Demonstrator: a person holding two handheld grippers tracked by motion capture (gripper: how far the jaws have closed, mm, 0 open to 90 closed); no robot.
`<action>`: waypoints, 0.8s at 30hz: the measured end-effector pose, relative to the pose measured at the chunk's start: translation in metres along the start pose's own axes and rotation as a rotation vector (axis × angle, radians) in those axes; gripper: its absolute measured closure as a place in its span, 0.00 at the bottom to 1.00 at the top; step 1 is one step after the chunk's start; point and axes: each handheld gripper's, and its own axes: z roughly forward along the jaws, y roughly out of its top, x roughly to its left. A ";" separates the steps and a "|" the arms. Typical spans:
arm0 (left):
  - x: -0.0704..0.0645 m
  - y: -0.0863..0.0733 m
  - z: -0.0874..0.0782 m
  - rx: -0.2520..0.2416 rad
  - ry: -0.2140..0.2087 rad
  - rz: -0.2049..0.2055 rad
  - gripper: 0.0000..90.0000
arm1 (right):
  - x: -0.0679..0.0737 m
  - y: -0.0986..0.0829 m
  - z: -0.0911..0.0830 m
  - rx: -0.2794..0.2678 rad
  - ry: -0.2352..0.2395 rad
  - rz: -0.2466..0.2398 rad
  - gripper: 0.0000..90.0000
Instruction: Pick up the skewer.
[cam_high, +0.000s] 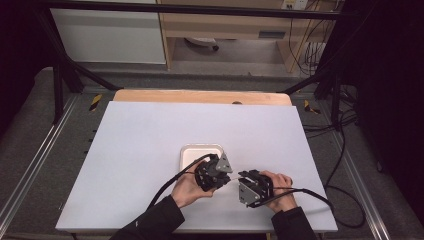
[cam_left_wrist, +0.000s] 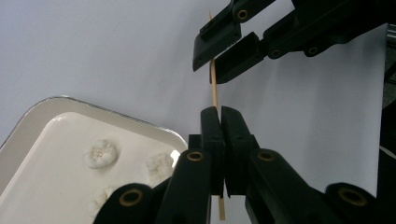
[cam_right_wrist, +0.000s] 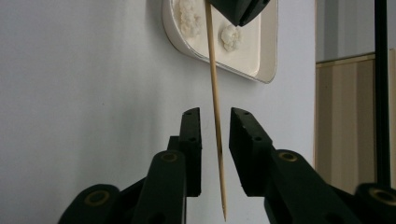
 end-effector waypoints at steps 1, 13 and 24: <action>0.000 0.000 0.000 0.001 -0.001 0.001 0.99 | 0.000 0.000 0.000 0.003 0.005 -0.009 0.87; -0.001 0.000 0.001 0.003 -0.008 0.006 0.99 | 0.000 -0.001 -0.002 0.015 0.018 -0.055 0.97; 0.000 -0.001 0.002 0.006 -0.007 0.005 0.98 | 0.001 0.000 -0.003 0.028 0.021 -0.063 0.99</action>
